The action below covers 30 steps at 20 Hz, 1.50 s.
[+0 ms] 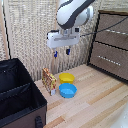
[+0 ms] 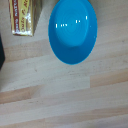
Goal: With caution, bring your gripper towards the upper drawer's hold. Grasp the drawer hold tightly with your gripper tool. Pull the drawer in your direction to reveal the contents of the top drawer.
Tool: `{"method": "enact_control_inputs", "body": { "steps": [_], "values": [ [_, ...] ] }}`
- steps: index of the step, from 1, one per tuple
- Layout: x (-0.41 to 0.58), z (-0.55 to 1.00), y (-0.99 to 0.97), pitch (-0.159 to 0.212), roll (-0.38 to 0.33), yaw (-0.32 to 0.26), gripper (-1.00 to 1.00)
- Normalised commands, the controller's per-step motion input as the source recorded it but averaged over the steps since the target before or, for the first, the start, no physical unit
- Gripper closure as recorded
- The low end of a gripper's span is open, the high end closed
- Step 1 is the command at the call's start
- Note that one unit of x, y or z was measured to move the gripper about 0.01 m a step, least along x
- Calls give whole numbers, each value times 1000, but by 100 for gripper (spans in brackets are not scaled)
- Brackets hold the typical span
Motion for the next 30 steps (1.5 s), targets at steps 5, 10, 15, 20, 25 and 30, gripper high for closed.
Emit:
{"method": "enact_control_inputs", "body": {
  "steps": [5,10,15,20,25,30],
  "values": [
    [32,23,-15,-2,-347,163,-100],
    [54,23,0,0,-362,150,-100],
    [71,43,0,0,-359,148,-100],
    [233,315,33,0,-296,138,-100],
    [275,427,74,0,-270,134,-100],
    [277,349,53,1,-294,118,-100]
  ]
}}
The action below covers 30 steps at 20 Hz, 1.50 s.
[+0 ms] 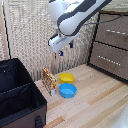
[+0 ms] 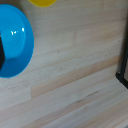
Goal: With caution, bring your gripper towards the upper drawer's hold. Grasp the drawer hold tightly with your gripper tool. Pull the drawer in your direction to reveal the contents of the top drawer.
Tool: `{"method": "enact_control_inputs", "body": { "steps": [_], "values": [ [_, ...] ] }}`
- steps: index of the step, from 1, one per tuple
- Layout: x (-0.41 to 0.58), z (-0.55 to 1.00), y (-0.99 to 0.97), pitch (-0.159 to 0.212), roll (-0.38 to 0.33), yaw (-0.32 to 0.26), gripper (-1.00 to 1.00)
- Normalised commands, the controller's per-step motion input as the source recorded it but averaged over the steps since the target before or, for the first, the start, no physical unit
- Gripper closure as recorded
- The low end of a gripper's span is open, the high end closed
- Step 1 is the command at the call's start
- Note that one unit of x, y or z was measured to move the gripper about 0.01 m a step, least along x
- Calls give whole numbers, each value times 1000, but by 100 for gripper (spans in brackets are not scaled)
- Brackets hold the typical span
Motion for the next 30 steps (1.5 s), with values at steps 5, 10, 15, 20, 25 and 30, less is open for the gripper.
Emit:
{"method": "enact_control_inputs", "body": {
  "steps": [5,10,15,20,25,30],
  "values": [
    [244,131,32,30,-368,77,-100],
    [199,136,96,54,-370,35,-100],
    [50,365,191,60,-312,0,-100],
    [-35,619,34,45,-228,-11,-100],
    [-25,394,-406,20,-222,1,-100],
    [-71,131,-717,-4,-211,28,-100]
  ]
}}
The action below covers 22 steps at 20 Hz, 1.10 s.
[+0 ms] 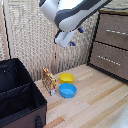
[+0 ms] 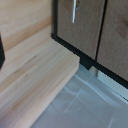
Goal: With caution, bring your gripper towards the upper drawer's hold. Grasp the drawer hold tightly with your gripper tool. Pull the drawer in your direction to reveal the contents of the top drawer.
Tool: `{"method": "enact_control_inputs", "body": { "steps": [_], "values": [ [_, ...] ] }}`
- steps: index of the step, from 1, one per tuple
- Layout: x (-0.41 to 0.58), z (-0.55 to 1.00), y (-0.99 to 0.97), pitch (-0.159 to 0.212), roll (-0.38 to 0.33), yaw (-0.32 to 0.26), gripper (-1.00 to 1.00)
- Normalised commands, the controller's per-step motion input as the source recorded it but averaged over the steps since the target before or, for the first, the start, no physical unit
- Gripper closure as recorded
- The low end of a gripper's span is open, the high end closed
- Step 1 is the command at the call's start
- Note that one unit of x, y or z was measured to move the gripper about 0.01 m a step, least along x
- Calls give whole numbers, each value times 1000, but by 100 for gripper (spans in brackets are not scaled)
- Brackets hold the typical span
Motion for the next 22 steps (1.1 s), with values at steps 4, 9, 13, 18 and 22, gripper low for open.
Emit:
{"method": "enact_control_inputs", "body": {
  "steps": [4,9,13,18,22],
  "values": [
    [-107,104,-774,-11,-198,37,-100],
    [-155,112,-763,-7,-211,30,-100],
    [-123,26,-778,0,-193,40,-100],
    [42,-16,-555,0,-172,116,-100],
    [48,-2,-461,0,-175,142,-100]
  ]
}}
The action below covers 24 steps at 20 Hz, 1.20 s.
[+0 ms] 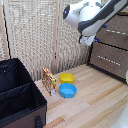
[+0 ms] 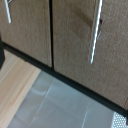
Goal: With caution, bring your gripper towards the upper drawer's hold. Grasp the drawer hold tightly with your gripper tool. Pull the drawer in your direction to reveal the contents of the top drawer.
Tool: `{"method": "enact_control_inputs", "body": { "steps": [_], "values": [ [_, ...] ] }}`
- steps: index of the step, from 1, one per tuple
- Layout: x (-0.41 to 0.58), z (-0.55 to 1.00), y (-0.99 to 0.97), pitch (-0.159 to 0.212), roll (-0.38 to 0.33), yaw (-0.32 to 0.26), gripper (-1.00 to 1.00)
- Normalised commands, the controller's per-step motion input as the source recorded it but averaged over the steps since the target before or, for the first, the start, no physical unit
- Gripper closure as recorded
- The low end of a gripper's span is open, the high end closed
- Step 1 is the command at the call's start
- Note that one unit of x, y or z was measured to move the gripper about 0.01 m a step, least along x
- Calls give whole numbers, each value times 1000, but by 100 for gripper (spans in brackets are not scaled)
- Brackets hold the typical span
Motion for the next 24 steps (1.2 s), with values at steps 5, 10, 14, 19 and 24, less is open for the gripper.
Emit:
{"method": "enact_control_inputs", "body": {
  "steps": [5,10,14,19,24],
  "values": [
    [-154,-17,-562,2,-229,101,-100],
    [-191,-10,-595,-23,-163,143,-100],
    [-161,-3,-640,-39,-107,160,-100],
    [-151,-12,-619,-23,-98,158,-100],
    [-65,-14,-359,0,-34,58,100]
  ]
}}
